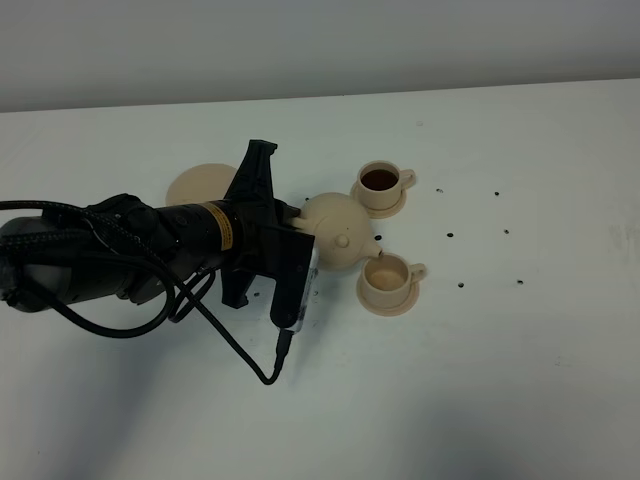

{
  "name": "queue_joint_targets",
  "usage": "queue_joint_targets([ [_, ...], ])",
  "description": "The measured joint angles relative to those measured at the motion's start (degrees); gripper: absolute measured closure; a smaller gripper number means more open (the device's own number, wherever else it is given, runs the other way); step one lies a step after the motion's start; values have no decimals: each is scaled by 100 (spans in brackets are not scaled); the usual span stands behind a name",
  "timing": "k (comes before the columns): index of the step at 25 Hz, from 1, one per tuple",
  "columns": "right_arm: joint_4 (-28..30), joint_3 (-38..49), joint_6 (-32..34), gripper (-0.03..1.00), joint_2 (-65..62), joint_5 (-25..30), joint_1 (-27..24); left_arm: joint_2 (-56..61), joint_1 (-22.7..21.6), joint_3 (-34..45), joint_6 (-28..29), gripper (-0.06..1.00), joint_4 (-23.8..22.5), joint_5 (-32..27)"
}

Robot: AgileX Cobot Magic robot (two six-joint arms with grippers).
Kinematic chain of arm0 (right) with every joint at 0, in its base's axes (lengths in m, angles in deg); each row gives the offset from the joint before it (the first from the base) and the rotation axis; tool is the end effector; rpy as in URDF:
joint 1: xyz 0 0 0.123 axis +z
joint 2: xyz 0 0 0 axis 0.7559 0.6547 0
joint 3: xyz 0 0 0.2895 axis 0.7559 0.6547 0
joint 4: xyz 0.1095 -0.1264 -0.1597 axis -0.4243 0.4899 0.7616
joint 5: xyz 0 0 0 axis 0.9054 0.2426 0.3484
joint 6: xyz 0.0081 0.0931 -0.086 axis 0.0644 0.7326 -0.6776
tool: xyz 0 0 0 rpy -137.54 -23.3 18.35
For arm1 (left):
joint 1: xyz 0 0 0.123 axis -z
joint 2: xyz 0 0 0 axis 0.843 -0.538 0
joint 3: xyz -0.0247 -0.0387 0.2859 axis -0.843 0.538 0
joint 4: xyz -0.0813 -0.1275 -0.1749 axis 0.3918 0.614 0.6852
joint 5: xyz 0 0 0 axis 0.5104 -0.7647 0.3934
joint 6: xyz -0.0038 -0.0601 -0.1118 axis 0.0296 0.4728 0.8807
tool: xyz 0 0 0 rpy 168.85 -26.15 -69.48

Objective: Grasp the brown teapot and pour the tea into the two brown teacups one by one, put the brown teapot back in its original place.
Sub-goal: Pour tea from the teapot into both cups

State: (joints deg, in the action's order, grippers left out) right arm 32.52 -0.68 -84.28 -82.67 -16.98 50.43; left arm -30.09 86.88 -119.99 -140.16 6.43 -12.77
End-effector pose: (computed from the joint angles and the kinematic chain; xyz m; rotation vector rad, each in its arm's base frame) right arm 0.0023 0.0000 0.2466 0.0024 2.0709 0.0298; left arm 0.3258 -0.1976 0.1680 1.9368 1.1079 0.4690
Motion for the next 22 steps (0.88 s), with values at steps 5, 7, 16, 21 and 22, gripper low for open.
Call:
queue_joint_targets([
  [5,0,0,0,66,0,0,0,0,0,0,-53,86,-41,18],
  [7,0,0,0,66,0,0,0,0,0,0,-53,86,-65,60],
  [16,0,0,0,66,0,0,0,0,115,-128,-120,86,-150,100],
  [21,0,0,0,66,0,0,0,0,127,-164,-214,86,-201,43],
  [22,0,0,0,66,0,0,0,0,127,-164,-241,86,-209,27],
])
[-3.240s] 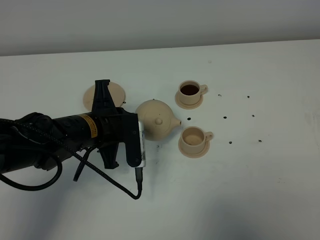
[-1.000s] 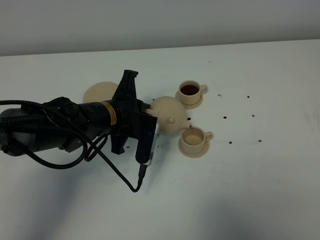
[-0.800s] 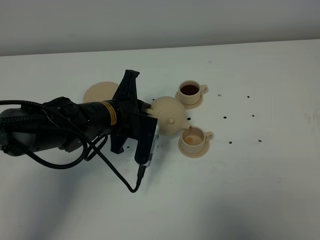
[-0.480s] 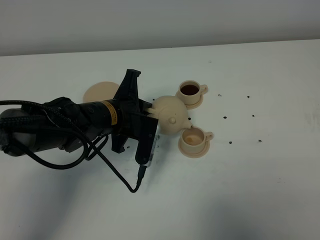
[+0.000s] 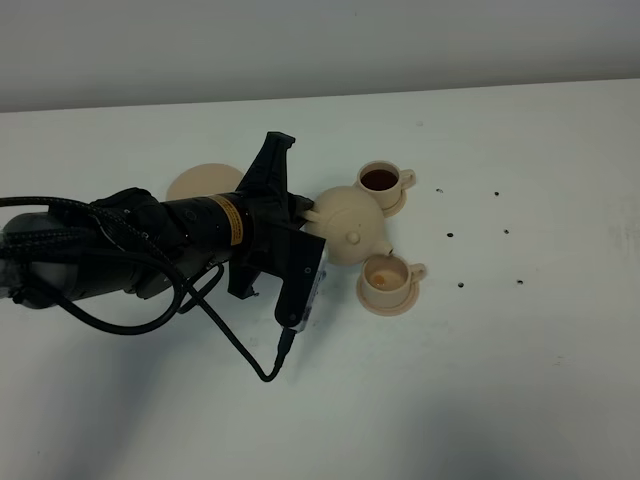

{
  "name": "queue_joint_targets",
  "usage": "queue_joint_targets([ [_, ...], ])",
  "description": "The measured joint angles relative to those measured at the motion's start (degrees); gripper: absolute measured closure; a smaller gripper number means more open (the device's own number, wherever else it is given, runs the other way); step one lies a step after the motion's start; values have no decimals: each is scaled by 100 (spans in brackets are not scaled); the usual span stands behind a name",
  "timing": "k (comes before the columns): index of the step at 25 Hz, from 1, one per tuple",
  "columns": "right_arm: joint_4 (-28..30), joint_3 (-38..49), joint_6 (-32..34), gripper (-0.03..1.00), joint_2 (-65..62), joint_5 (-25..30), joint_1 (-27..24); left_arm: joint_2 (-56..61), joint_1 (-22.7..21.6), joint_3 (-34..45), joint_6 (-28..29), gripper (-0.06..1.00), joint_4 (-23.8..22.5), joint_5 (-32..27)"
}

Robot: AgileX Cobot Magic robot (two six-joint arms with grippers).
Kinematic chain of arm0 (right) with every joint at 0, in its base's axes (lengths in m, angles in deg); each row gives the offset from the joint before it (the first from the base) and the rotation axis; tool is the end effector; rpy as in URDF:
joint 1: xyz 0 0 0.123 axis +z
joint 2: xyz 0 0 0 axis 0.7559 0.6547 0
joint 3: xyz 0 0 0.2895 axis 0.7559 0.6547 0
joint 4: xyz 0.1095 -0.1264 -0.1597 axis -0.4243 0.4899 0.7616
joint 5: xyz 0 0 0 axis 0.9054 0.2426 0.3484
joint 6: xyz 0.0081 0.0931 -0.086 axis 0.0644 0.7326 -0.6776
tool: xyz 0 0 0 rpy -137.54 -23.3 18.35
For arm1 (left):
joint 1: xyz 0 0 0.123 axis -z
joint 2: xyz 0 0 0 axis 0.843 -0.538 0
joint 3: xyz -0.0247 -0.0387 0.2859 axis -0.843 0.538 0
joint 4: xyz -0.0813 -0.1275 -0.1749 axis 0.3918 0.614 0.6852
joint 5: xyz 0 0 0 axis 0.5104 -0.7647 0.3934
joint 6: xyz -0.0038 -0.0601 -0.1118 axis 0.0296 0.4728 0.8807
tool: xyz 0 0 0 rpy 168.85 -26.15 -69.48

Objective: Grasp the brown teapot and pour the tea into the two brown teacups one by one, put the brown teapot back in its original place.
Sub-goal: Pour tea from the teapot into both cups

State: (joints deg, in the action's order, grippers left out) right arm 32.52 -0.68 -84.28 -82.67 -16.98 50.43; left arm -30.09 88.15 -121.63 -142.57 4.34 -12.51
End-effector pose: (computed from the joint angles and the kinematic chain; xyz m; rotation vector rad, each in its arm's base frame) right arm 0.0023 0.0000 0.2466 0.0024 2.0709 0.0298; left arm 0.3261 -0.2090 0.1761 1.9708 0.9922 0.5048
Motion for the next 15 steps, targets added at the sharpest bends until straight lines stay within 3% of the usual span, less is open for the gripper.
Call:
queue_joint_targets([
  [15,0,0,0,66,0,0,0,0,0,-7,-359,86,-133,-123],
])
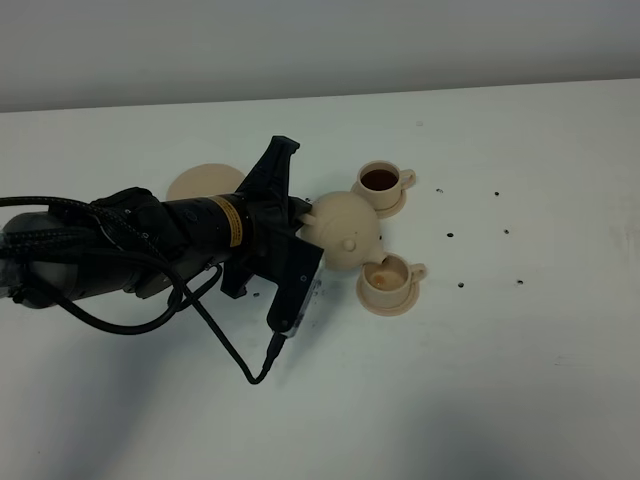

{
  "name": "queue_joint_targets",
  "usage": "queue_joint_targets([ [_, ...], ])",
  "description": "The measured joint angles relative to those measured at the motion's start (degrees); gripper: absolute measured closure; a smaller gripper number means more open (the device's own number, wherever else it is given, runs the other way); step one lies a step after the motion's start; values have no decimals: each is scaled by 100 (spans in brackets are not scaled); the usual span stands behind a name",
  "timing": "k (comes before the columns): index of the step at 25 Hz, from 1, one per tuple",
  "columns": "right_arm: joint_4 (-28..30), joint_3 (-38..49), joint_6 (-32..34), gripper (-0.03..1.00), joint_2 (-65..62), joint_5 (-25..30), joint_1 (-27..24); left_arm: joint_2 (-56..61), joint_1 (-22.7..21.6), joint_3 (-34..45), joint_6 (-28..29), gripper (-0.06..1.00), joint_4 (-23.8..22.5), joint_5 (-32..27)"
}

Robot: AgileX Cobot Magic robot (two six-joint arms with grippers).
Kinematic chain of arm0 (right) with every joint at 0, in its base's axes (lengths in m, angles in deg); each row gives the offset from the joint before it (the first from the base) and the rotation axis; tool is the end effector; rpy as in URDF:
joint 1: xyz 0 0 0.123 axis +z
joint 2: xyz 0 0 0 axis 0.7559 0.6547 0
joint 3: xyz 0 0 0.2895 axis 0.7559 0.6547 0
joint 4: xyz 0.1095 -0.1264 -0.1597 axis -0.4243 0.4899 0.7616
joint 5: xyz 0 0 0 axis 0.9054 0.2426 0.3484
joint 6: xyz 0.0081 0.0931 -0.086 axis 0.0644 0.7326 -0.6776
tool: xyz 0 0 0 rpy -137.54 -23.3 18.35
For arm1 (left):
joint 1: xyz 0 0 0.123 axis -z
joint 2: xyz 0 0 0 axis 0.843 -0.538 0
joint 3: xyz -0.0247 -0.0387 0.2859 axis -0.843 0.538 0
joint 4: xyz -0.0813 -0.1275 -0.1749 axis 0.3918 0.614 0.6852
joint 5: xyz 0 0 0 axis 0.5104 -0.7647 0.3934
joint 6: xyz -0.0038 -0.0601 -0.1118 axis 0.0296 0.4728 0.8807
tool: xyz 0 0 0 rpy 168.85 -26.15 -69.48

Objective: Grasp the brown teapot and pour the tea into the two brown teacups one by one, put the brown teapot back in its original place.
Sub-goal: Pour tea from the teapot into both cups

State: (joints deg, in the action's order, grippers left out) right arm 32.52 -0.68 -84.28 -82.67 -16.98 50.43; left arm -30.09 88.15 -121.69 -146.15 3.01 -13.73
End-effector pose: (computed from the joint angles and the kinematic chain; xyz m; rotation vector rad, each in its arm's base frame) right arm 0.0023 0.0000 0.2466 0.0024 2.0709 0.0298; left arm 0.3254 -0.2077 0.1742 2.0377 0.9221 0.5480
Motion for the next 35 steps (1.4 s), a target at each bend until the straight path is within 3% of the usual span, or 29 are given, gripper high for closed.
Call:
queue_joint_targets([
  [35,0,0,1,66,0,0,0,0,7,-124,-639,86,-57,-71],
])
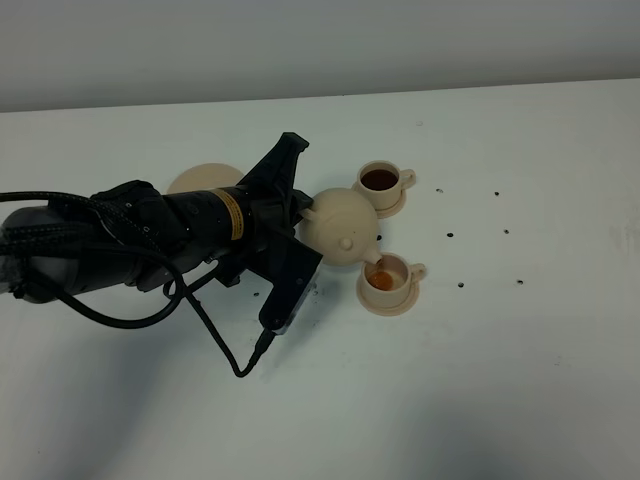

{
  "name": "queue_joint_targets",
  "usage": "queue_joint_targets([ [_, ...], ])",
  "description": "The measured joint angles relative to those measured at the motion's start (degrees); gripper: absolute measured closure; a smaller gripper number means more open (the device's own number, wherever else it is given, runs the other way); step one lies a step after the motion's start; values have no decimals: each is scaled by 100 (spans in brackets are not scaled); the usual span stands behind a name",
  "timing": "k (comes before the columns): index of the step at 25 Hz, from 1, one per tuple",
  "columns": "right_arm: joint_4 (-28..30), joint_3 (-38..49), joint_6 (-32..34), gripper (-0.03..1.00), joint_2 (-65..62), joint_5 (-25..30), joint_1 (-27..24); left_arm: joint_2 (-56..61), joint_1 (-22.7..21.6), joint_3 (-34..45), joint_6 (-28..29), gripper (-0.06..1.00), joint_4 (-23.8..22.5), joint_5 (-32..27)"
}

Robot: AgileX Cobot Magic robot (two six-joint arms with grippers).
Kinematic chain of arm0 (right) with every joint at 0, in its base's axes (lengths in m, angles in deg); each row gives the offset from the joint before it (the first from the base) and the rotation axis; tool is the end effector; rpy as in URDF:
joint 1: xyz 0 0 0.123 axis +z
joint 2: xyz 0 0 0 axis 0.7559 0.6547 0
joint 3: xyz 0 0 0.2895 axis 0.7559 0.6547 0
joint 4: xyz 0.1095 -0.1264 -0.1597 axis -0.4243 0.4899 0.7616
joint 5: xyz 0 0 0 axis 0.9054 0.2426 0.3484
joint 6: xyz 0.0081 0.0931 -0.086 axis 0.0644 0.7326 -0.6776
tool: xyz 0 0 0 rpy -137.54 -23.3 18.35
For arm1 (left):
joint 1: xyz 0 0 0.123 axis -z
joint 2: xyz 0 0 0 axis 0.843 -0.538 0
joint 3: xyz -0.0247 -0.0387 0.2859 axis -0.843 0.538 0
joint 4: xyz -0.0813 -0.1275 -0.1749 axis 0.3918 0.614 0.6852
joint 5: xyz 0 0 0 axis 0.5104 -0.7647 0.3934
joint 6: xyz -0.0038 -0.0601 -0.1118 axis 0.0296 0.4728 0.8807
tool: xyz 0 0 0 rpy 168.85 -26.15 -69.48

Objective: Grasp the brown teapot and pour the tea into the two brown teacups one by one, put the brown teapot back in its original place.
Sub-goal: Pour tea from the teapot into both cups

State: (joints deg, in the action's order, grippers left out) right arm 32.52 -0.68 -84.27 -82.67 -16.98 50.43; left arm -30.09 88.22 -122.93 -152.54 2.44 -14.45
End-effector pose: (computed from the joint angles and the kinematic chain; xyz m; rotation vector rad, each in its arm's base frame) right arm 0.0023 0.0000 0.2466 0.0026 2.0709 0.0299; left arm 0.3288 -0.2096 0.1791 2.0963 0.7987 0.6234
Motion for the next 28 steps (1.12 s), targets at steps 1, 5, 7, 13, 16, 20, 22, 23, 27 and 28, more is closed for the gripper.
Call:
queue_joint_targets([
  [1,0,0,0,66,0,0,0,0,7,0,-5,86,-5,0],
  [5,0,0,0,66,0,0,0,0,28,0,-11,86,-6,0],
  [7,0,0,0,66,0,0,0,0,33,0,-15,86,-6,0],
  [13,0,0,0,66,0,0,0,58,33,0,-37,86,-21,-65],
  [16,0,0,0,66,0,0,0,126,33,-5,-43,86,-21,-77],
  [20,0,0,0,66,0,0,0,143,33,-5,-92,86,-24,-83],
  [22,0,0,-4,66,0,0,0,148,33,-5,-121,86,-24,-95],
  [23,0,0,-4,66,0,0,0,148,33,-5,-126,86,-24,-101],
  [27,0,0,-4,66,0,0,0,148,33,-5,-151,86,-24,-128],
  [28,0,0,-4,66,0,0,0,148,39,-5,-156,86,-24,-128],
])
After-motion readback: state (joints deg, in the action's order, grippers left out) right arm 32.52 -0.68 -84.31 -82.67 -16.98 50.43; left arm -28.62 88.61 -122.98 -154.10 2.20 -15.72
